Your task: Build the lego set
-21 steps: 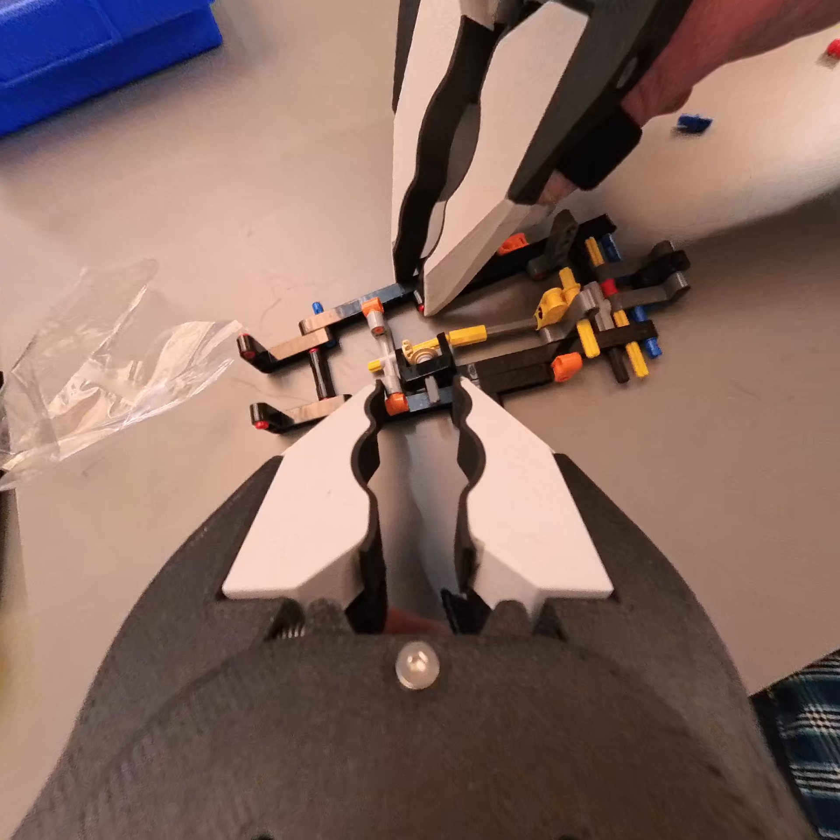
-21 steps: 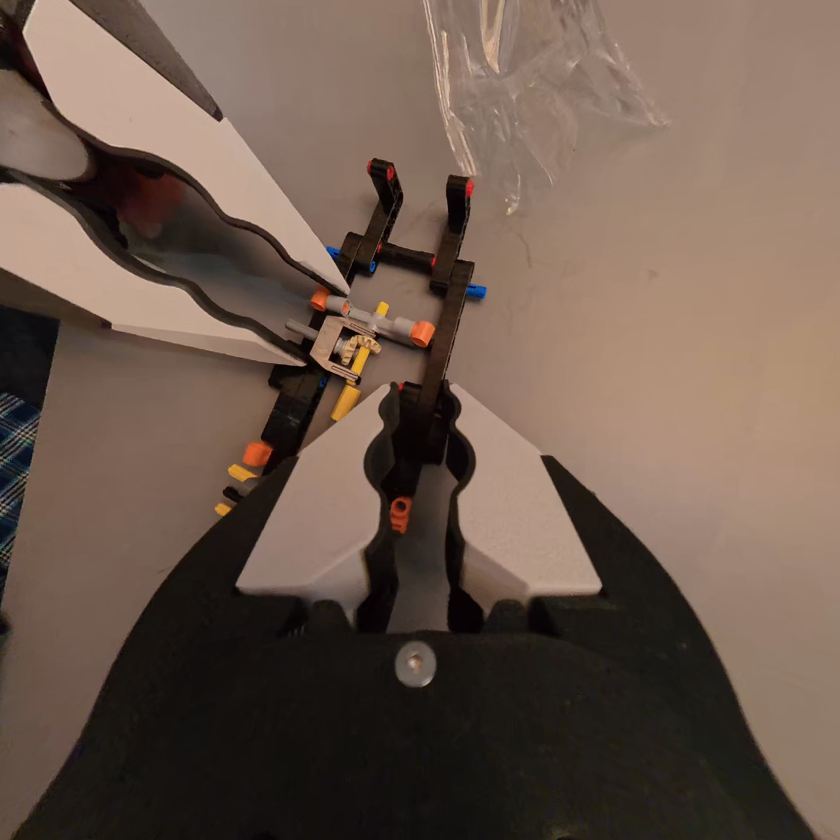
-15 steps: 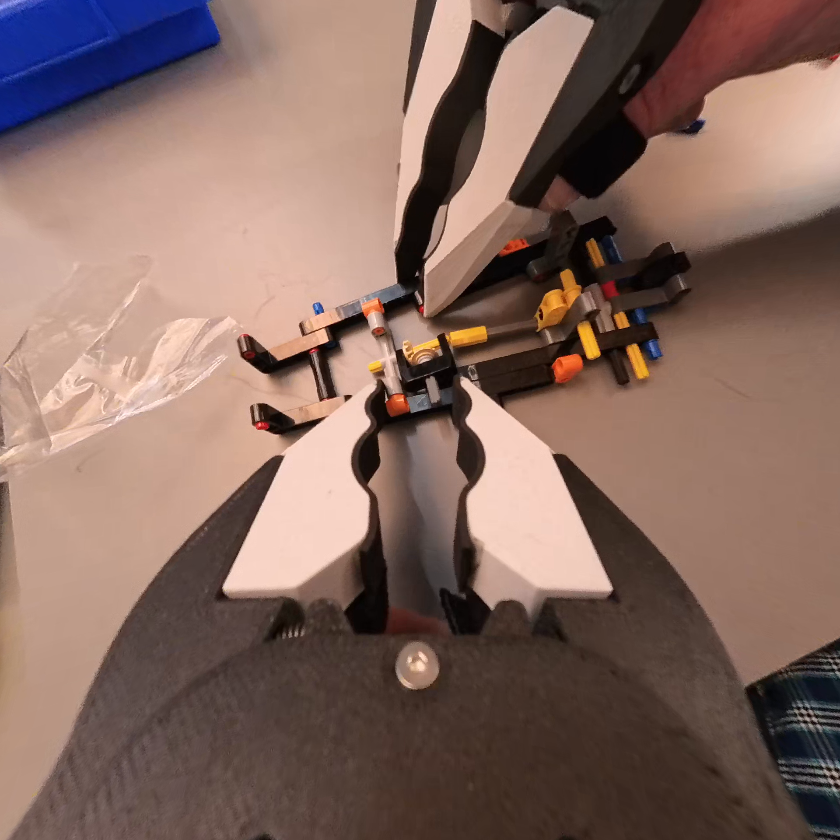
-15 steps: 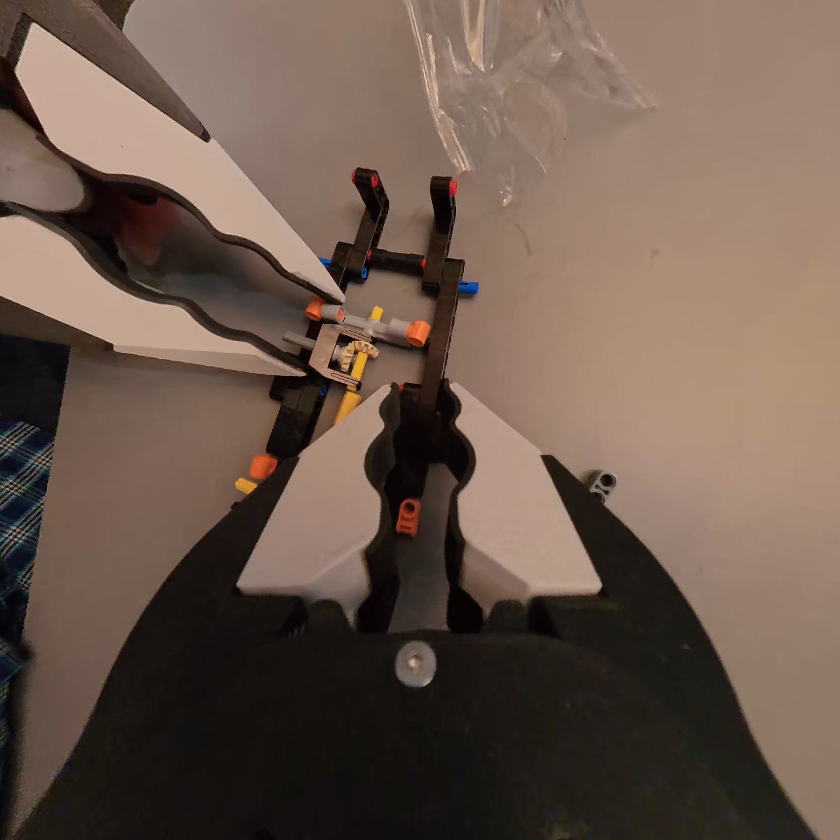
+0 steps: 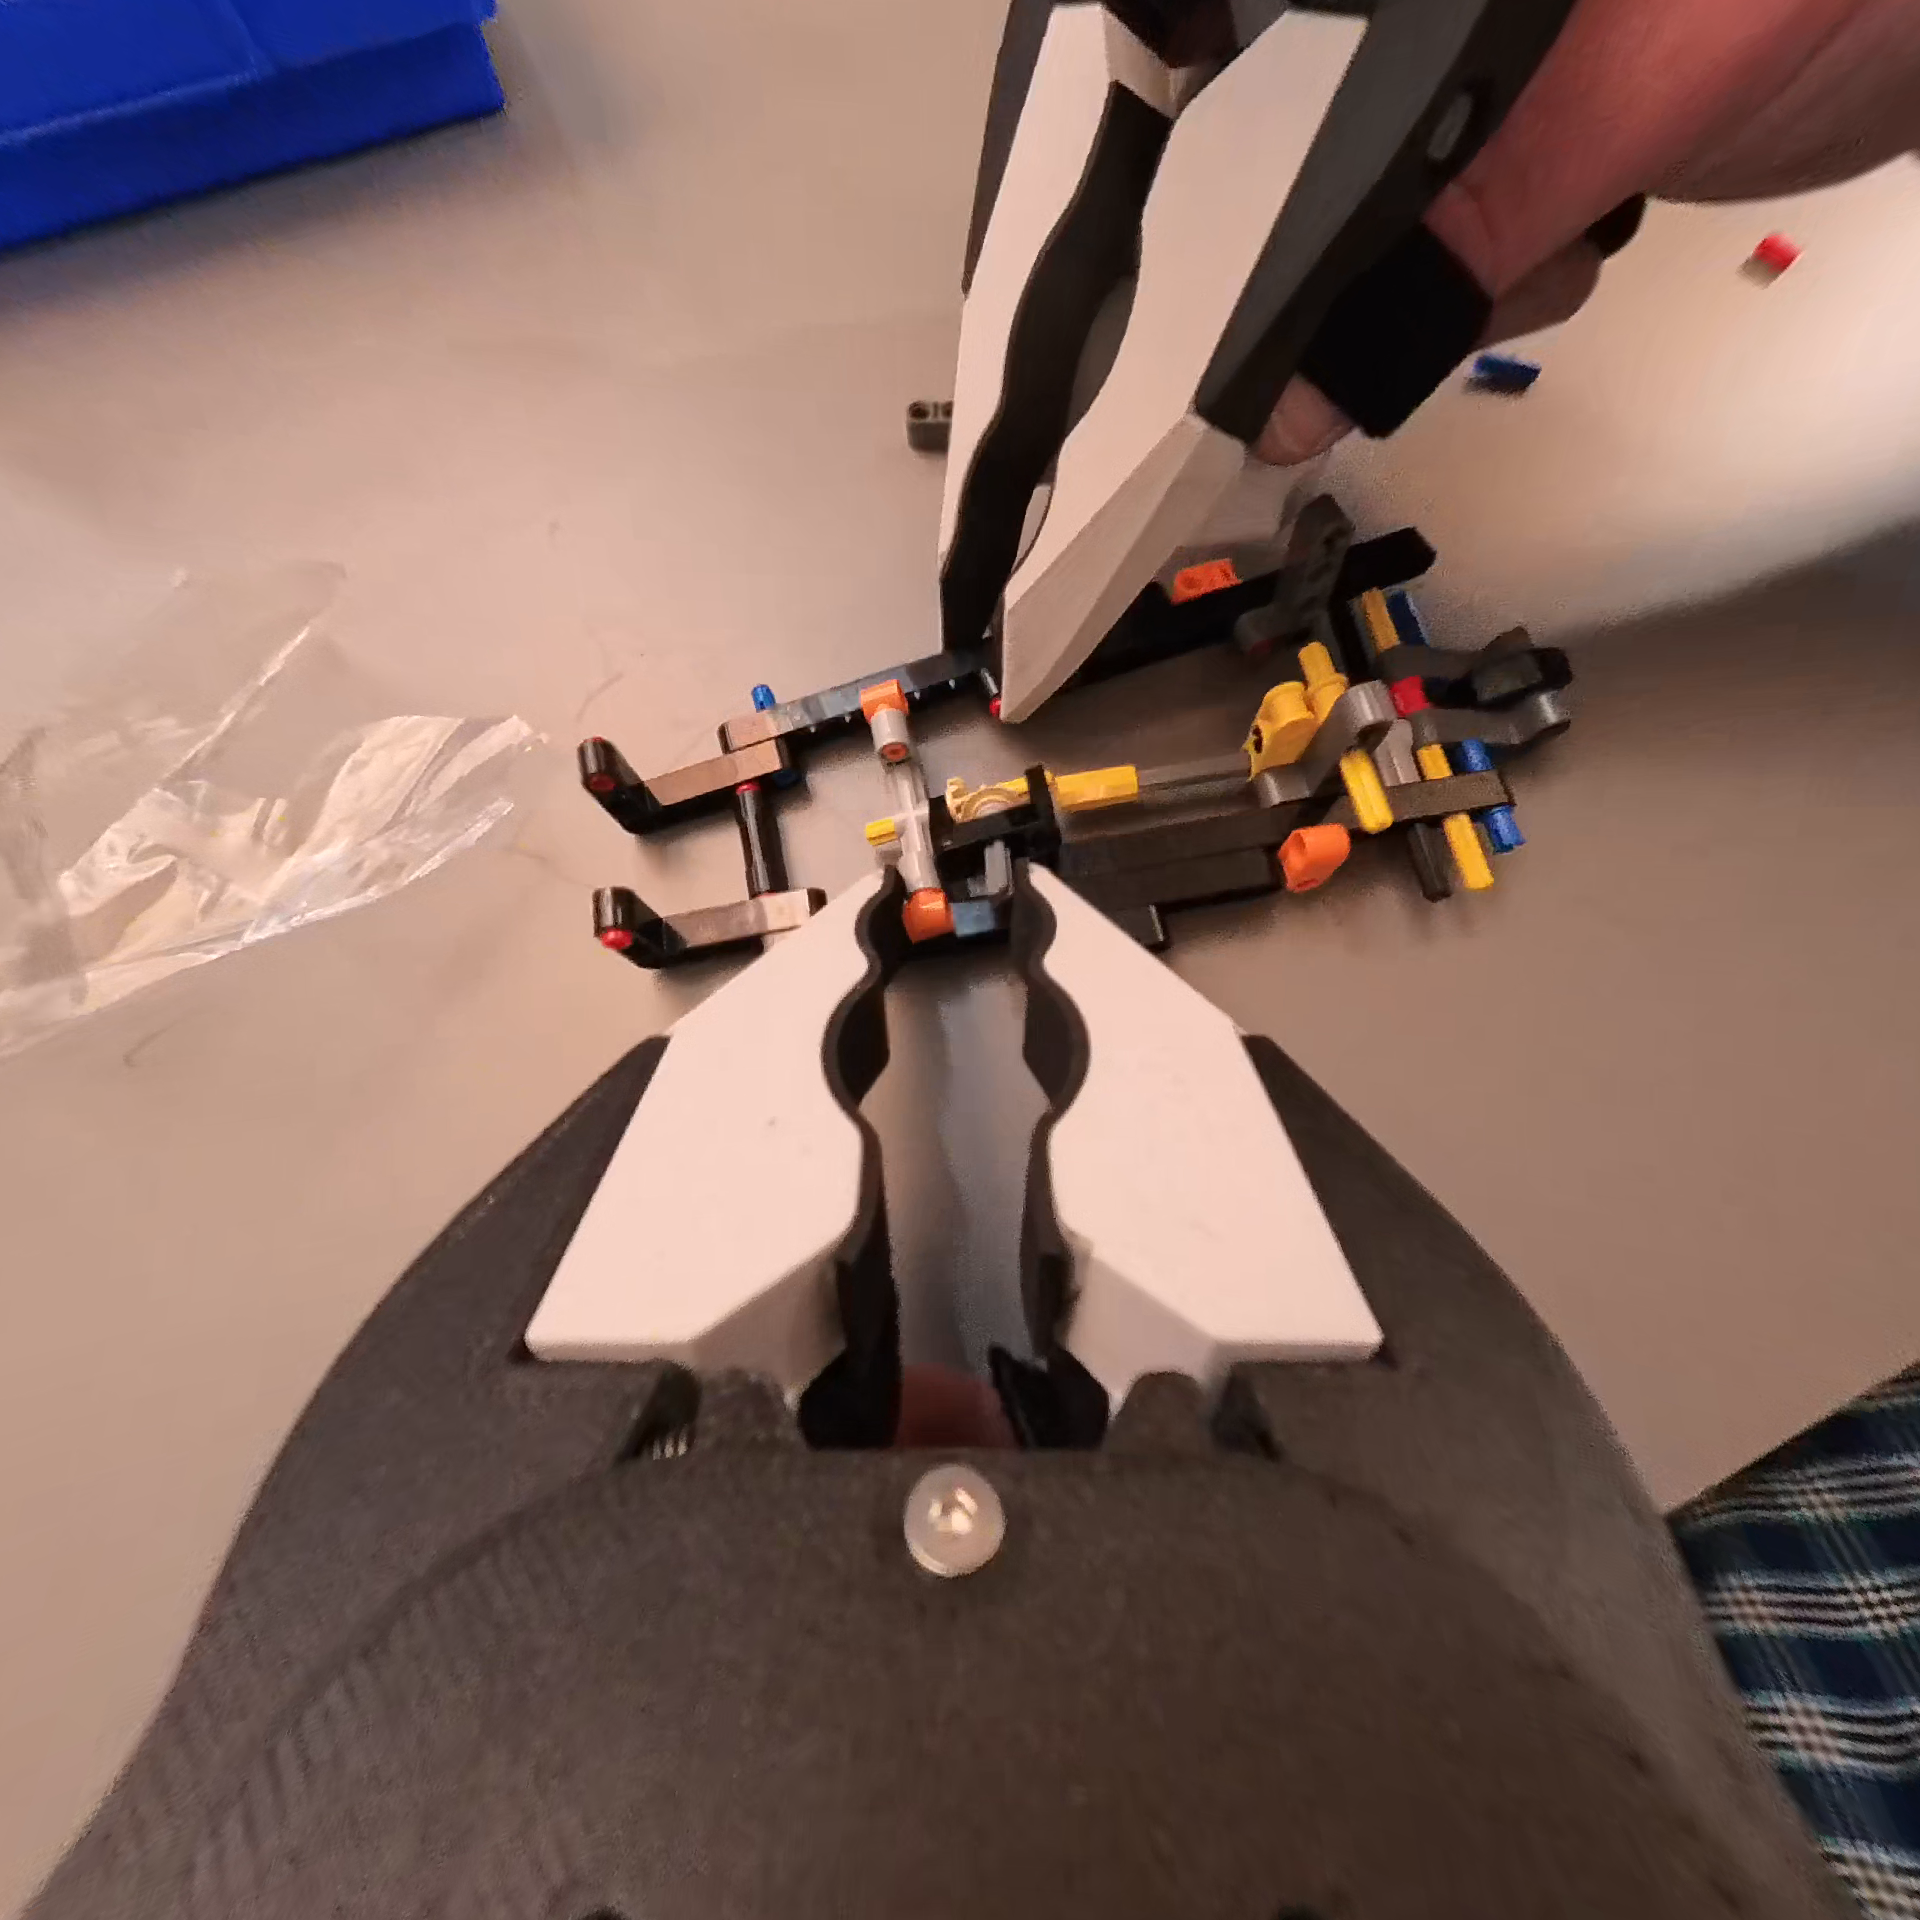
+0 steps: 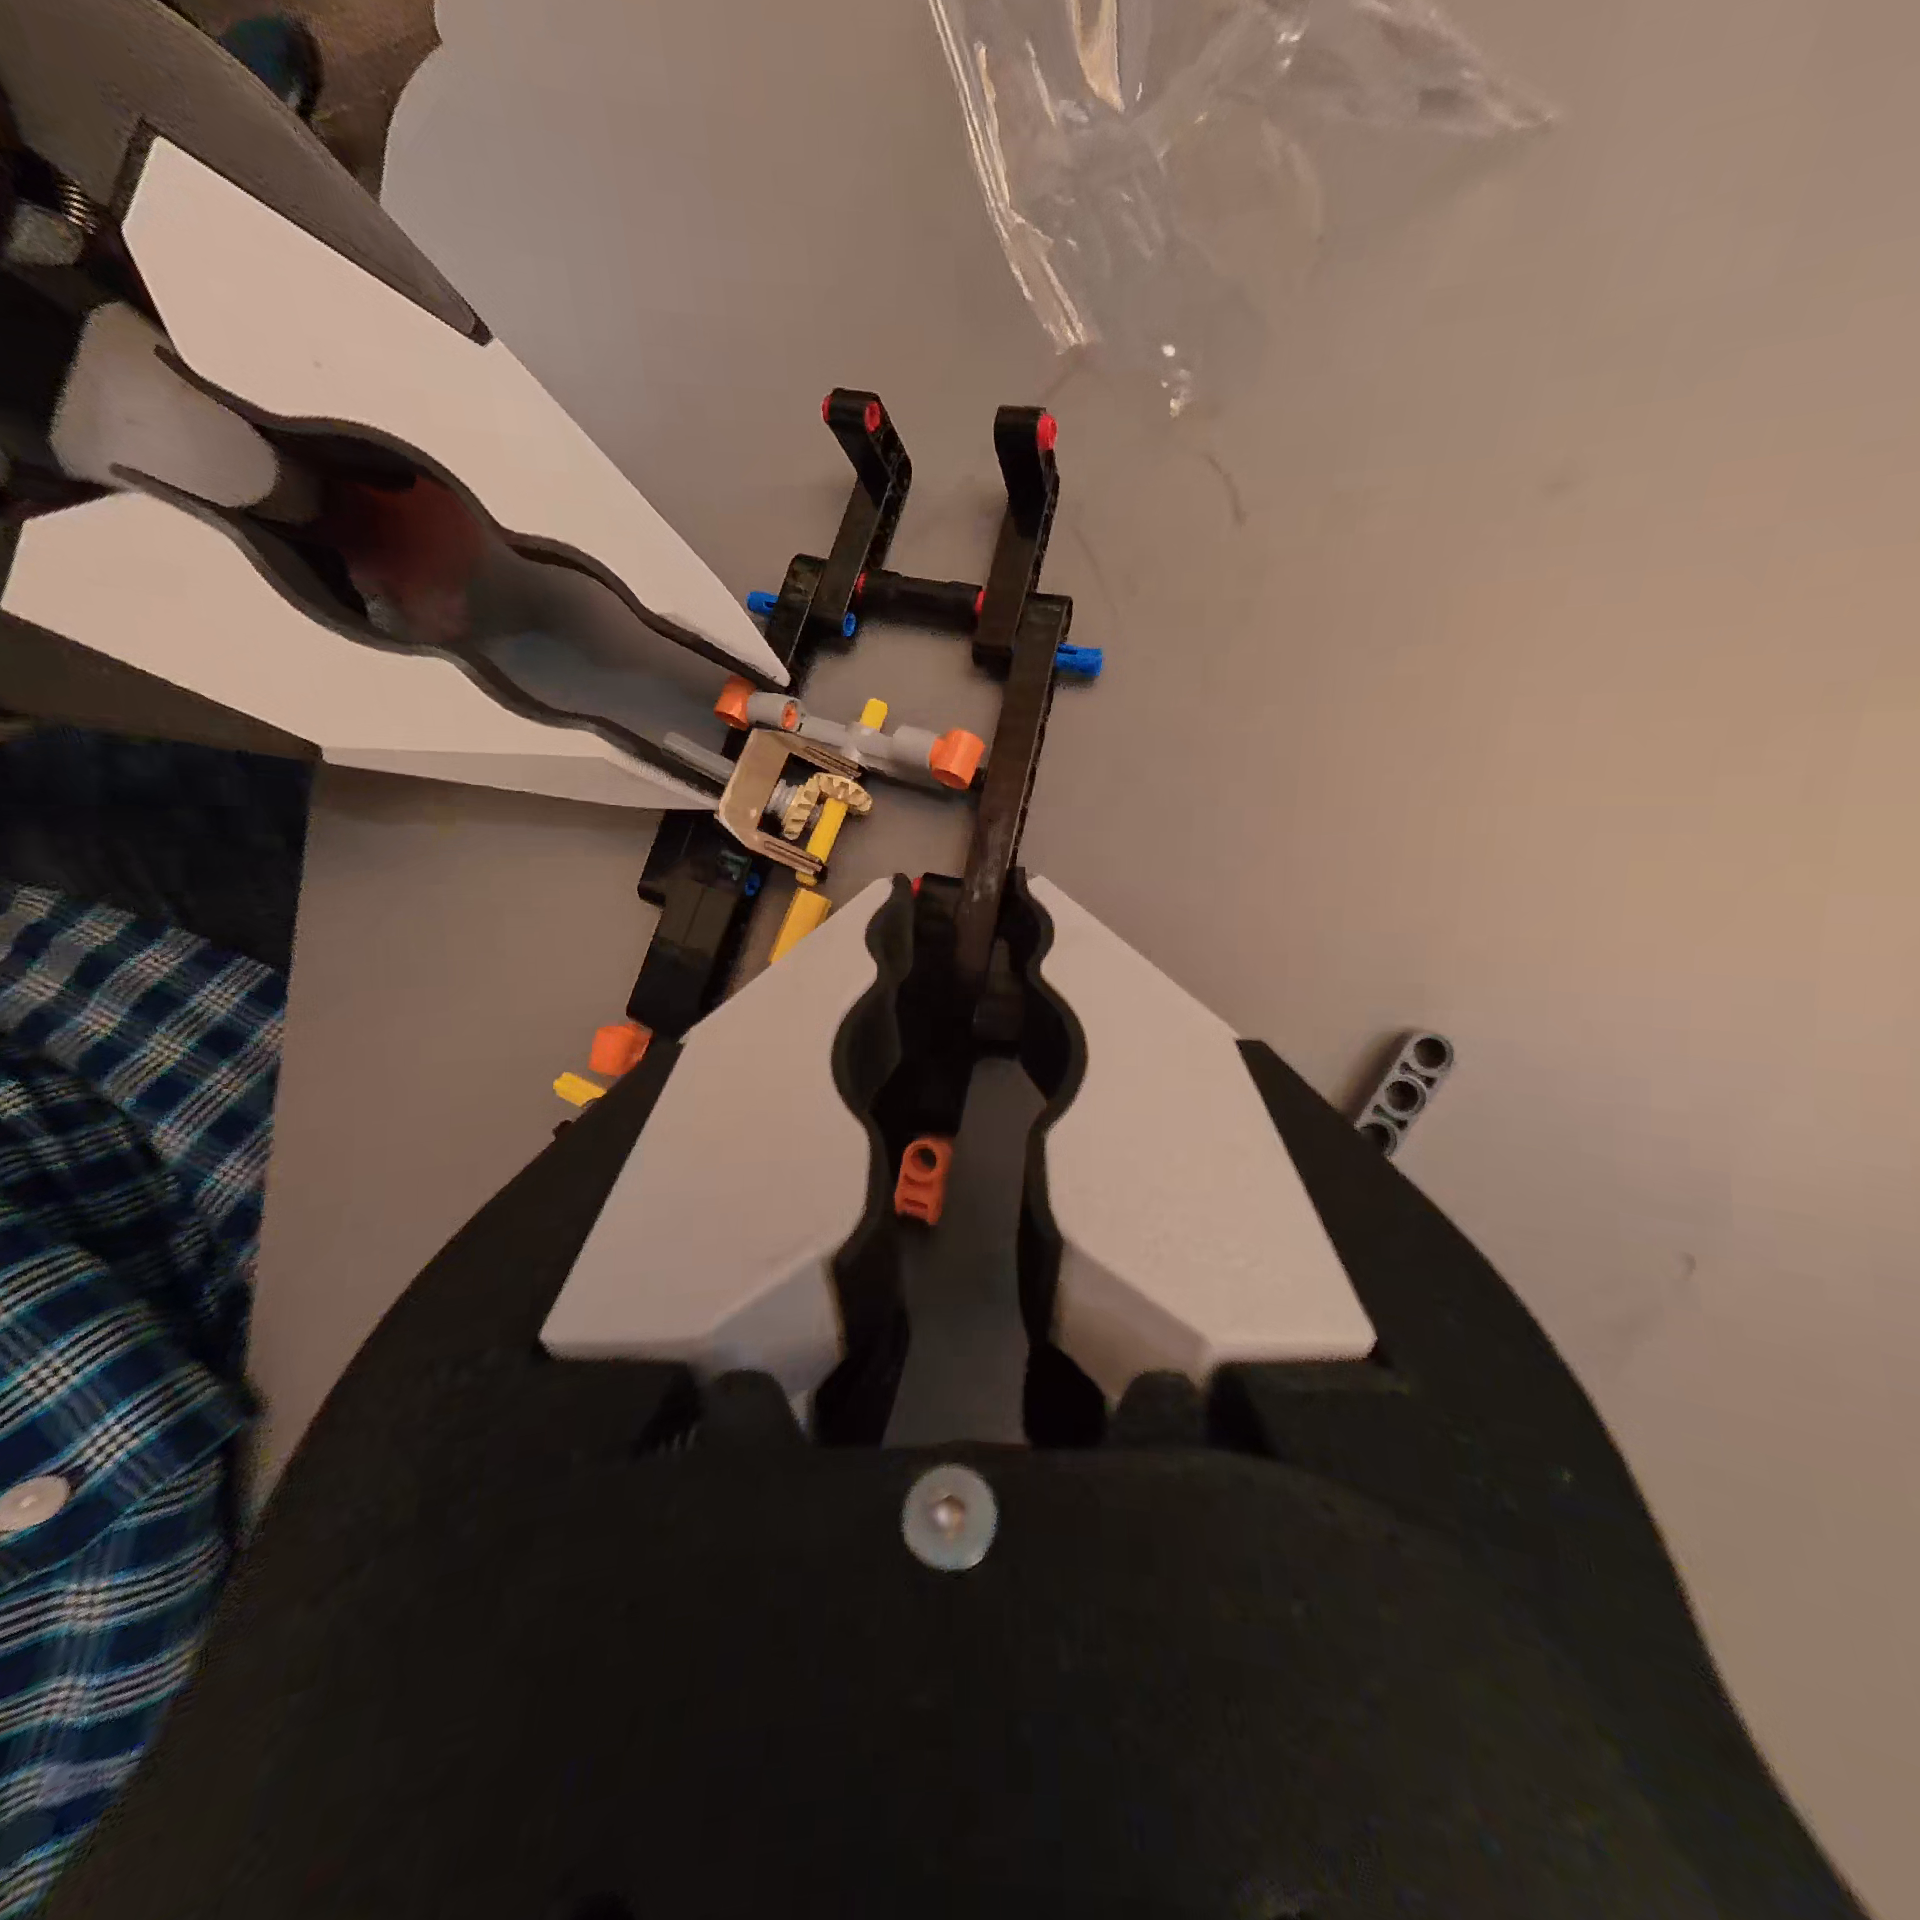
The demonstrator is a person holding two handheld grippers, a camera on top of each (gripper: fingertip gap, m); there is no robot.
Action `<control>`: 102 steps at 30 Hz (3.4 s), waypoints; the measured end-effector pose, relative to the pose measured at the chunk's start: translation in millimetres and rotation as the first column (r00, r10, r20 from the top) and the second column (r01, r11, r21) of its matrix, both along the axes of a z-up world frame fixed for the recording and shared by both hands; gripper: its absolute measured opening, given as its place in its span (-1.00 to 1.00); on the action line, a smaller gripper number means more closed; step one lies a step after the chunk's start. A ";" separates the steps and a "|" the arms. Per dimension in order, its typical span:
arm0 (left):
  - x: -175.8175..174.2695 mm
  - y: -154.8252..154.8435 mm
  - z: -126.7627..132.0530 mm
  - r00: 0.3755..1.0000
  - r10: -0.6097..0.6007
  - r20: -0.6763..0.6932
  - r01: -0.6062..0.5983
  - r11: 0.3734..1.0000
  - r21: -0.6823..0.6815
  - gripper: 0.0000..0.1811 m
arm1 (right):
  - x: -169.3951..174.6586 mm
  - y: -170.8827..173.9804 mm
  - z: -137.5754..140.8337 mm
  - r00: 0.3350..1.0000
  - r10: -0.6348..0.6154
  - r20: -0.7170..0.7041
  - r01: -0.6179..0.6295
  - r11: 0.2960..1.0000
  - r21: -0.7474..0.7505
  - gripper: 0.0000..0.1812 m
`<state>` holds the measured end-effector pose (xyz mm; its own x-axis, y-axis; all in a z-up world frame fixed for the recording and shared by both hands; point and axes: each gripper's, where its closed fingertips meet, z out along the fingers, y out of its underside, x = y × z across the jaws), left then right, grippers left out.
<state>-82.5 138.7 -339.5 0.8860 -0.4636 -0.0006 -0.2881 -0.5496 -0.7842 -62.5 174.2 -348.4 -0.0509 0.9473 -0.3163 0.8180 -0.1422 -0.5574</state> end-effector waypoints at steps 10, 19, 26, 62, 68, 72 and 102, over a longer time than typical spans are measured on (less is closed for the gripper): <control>-1.5 2.0 7.8 0.990 0.015 0.139 -0.013 1.000 -0.015 -0.82 | 0.4 -3.1 0.8 1.000 -0.022 0.023 0.023 0.997 -0.068 -0.82; 10.8 -8.8 5.5 0.992 -0.038 0.123 0.042 0.999 -0.034 -0.78 | 7.8 -7.0 -1.7 0.999 0.026 -0.033 -0.024 0.999 0.038 -0.83; 13.8 -22.9 13.8 0.993 -0.109 0.051 0.110 0.994 -0.021 -0.73 | 11.9 -16.3 -2.2 0.990 0.123 -0.063 -0.118 0.989 0.084 -0.82; 31.1 -30.6 -18.1 0.888 -0.423 -0.179 0.367 0.888 -0.276 -0.04 | 92.5 -34.8 15.8 0.989 0.145 -0.034 -0.141 0.986 0.091 -0.02; 34.7 -29.4 -18.0 0.912 -0.373 -0.172 0.319 0.907 -0.275 -0.05 | 97.9 -44.9 0.0 0.996 0.087 -0.020 -0.084 0.988 0.132 -0.08; 36.4 -33.0 -17.1 0.907 -0.379 -0.184 0.314 0.899 -0.304 -0.03 | 97.2 -41.2 -0.3 0.997 0.048 -0.064 -0.038 0.989 0.143 -0.34; 99.0 14.3 -14.5 0.659 -0.744 -0.109 0.673 0.648 -0.357 -0.73 | 112.0 -38.2 3.7 0.983 -0.042 -0.180 0.068 0.988 0.138 -0.84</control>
